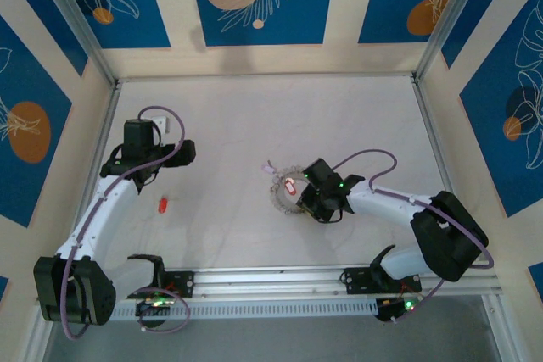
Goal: Put the keys on the keyring
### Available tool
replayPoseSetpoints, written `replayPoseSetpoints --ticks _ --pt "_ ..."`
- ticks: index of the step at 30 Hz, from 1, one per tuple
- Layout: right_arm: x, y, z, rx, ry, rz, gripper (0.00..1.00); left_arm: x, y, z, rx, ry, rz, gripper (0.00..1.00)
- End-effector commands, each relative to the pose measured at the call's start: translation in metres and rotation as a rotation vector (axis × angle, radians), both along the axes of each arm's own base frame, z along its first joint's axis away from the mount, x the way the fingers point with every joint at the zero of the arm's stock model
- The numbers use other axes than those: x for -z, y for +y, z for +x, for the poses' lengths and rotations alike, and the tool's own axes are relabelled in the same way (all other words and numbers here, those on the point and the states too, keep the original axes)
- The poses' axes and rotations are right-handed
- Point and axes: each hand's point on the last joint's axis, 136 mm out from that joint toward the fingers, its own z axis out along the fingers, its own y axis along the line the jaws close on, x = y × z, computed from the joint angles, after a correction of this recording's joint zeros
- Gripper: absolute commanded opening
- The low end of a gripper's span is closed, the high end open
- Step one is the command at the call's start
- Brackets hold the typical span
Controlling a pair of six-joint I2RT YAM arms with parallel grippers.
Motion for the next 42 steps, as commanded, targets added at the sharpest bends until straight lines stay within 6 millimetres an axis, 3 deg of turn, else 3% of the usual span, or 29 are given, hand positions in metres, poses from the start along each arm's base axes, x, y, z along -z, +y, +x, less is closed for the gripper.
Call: replayPoseSetpoints --ticks 1,9,18,25,35,42 --pt "0.000 -0.003 -0.008 0.042 0.031 -0.004 0.25 -0.003 -0.004 0.001 0.020 -0.002 -0.002 1.00" --pt "-0.011 -0.008 -0.015 0.086 0.026 -0.010 0.20 -0.004 -0.006 0.001 0.028 0.000 -0.006 1.00" --pt "0.010 0.004 -0.016 0.107 0.054 0.047 0.27 -0.007 -0.006 0.000 0.028 -0.005 -0.006 1.00" --pt "0.019 -0.008 -0.018 0.145 0.055 -0.008 0.23 -0.009 -0.005 0.000 0.025 -0.013 -0.006 1.00" --pt "0.007 -0.026 -0.001 0.134 -0.065 -0.075 0.14 -0.009 -0.004 -0.001 0.015 -0.025 -0.005 1.00" --pt "-0.006 -0.020 0.007 0.011 -0.141 -0.074 0.10 -0.008 -0.004 0.000 0.014 -0.021 -0.005 1.00"
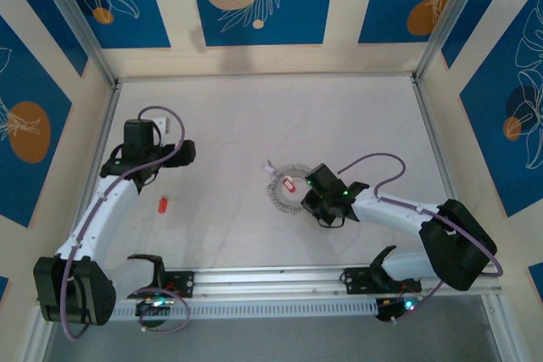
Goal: Put the keys on the keyring
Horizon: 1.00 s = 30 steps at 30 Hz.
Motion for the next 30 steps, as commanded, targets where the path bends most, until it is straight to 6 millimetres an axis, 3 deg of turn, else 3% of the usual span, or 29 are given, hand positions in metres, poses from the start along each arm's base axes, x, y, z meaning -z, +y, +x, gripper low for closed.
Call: replayPoseSetpoints --ticks 1,8,11,18,30 --pt "-0.007 -0.005 0.003 -0.083 -0.050 -0.048 0.10 -0.008 -0.004 0.001 0.018 -0.022 -0.008 1.00" --pt "-0.024 0.022 0.007 -0.426 -0.165 0.062 0.22 -0.007 -0.005 0.001 0.017 -0.018 -0.008 1.00" --pt "-0.024 0.024 0.007 -0.502 -0.154 0.048 0.22 -0.008 -0.005 0.002 0.022 -0.013 -0.009 1.00" --pt "-0.006 0.020 0.006 -0.552 -0.083 0.006 0.22 -0.007 -0.005 0.001 0.023 -0.006 -0.007 1.00" --pt "-0.014 0.007 0.006 -0.572 -0.113 -0.080 0.25 -0.007 -0.007 0.001 0.027 -0.012 -0.016 1.00"
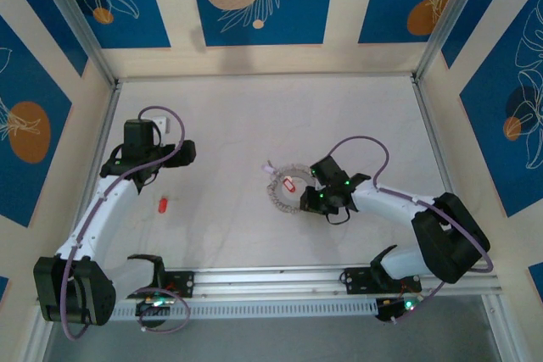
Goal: Put the keys on the keyring
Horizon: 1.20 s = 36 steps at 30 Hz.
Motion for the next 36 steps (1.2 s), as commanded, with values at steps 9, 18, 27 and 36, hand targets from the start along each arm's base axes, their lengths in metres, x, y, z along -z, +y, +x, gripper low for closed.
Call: replayPoseSetpoints --ticks 9,18,27,36 --pt "0.006 0.001 0.004 -0.059 -0.012 -0.031 0.25 -0.009 -0.005 0.001 0.019 -0.013 -0.012 1.00" --pt "0.008 0.000 0.009 -0.086 -0.037 -0.064 0.28 -0.009 -0.004 0.001 0.010 -0.021 -0.008 1.00" --pt "0.010 0.008 0.013 -0.118 -0.070 0.011 0.25 -0.008 -0.004 0.001 0.010 -0.024 -0.013 1.00" --pt "0.008 0.008 0.010 -0.130 -0.079 0.053 0.15 -0.008 -0.006 0.001 0.020 -0.015 -0.017 1.00"
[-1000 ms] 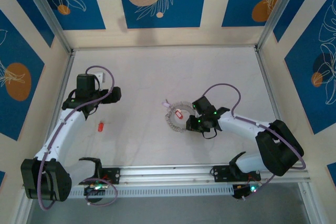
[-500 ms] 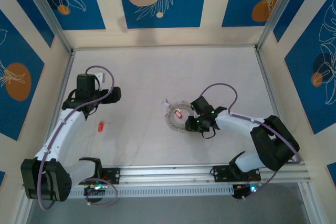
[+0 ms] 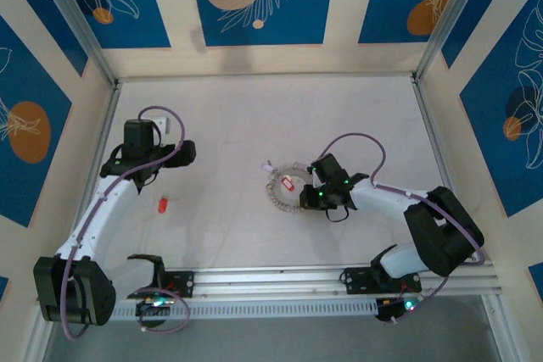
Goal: Put the keys on the keyring
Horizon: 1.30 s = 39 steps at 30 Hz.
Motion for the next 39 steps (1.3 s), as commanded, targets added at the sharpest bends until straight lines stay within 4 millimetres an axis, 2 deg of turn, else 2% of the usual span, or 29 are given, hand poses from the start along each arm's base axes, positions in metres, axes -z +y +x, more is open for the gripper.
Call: replayPoseSetpoints --ticks 1,7,10,19,30,39 --pt "0.002 0.002 -0.007 -0.026 0.013 0.029 0.15 -0.009 -0.006 0.001 0.021 -0.015 -0.013 1.00" --pt "0.004 0.000 -0.017 -0.004 0.064 0.038 0.23 -0.008 -0.006 0.001 0.019 -0.017 -0.017 1.00" --pt "0.000 0.001 -0.020 0.002 0.080 0.055 0.23 -0.009 -0.005 0.001 0.015 -0.016 -0.013 1.00" --pt "0.001 0.002 -0.024 0.035 0.118 0.086 0.22 -0.008 -0.004 0.001 0.010 -0.019 -0.015 1.00" --pt "0.008 0.005 -0.022 0.047 0.115 0.123 0.11 -0.009 -0.006 0.001 0.020 -0.012 -0.015 1.00" --pt "0.005 0.005 -0.019 0.039 0.101 0.131 0.15 -0.010 -0.005 0.001 0.014 -0.018 -0.018 1.00"
